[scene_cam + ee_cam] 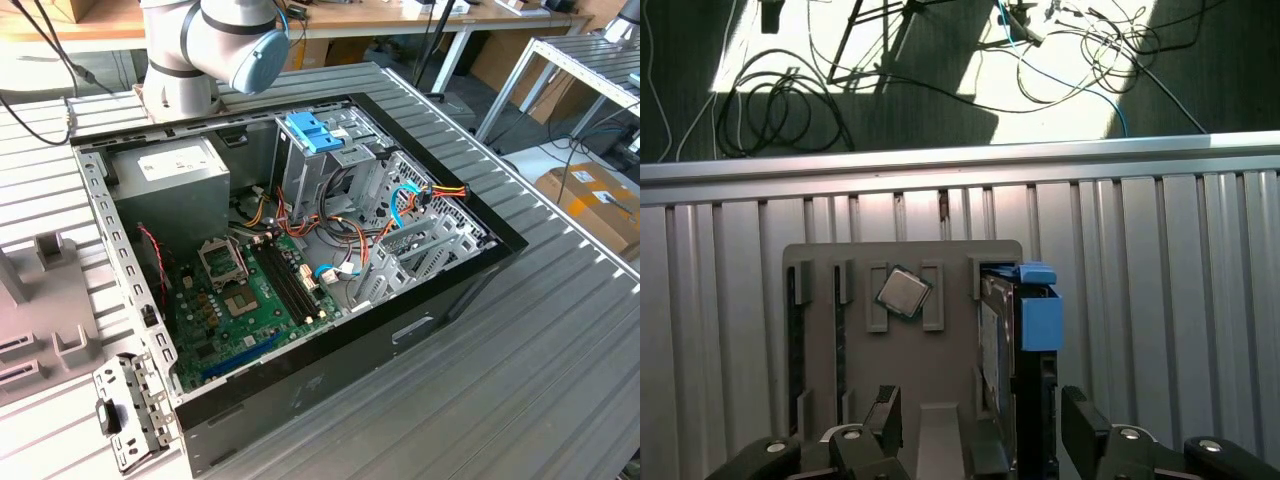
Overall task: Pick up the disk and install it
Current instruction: 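Pick up the disk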
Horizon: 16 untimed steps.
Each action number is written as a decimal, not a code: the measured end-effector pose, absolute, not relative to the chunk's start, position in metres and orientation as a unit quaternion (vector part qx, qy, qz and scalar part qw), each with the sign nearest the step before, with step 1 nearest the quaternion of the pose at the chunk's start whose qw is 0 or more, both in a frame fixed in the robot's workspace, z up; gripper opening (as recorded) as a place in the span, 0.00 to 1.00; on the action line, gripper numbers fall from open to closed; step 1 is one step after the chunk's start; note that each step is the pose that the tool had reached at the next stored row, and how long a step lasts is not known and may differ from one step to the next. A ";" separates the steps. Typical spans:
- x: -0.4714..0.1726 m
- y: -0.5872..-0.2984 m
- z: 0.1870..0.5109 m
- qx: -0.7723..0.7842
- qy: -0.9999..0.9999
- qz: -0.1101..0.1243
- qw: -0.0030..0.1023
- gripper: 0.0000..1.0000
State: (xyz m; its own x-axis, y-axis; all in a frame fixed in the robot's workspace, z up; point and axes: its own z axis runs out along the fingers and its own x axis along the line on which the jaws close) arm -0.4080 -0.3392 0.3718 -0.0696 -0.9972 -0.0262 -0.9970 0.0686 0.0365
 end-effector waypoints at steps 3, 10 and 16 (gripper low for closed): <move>-0.408 -0.339 0.371 0.682 -0.731 -0.022 0.003 0.74; -0.408 -0.338 0.370 0.682 -0.731 -0.022 0.003 0.74; -0.408 -0.337 0.368 0.682 -0.731 -0.022 0.003 0.74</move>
